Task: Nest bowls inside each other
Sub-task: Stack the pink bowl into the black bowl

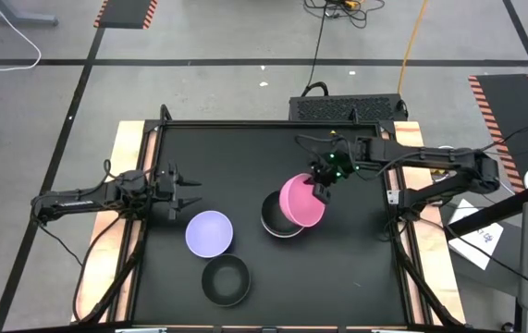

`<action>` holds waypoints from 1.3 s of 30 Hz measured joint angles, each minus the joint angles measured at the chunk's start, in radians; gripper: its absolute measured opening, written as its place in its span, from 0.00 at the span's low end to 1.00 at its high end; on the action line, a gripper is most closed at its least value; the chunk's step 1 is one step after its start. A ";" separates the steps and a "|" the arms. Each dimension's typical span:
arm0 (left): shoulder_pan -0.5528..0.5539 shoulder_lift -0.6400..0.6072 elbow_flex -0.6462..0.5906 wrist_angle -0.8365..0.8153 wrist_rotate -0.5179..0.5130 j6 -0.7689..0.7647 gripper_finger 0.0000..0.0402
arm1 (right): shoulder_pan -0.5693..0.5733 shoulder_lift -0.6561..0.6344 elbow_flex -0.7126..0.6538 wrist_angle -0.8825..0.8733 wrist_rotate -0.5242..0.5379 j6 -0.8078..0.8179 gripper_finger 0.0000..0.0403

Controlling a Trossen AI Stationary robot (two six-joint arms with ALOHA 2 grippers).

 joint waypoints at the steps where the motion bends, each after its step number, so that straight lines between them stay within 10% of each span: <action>1: 0.000 0.000 0.000 -0.001 0.000 0.000 0.56 | 0.000 0.008 0.013 -0.001 0.000 -0.007 0.00; 39: 0.000 0.000 0.000 -0.022 0.002 0.013 0.56 | -0.010 0.596 0.704 -0.619 -0.085 -0.116 0.00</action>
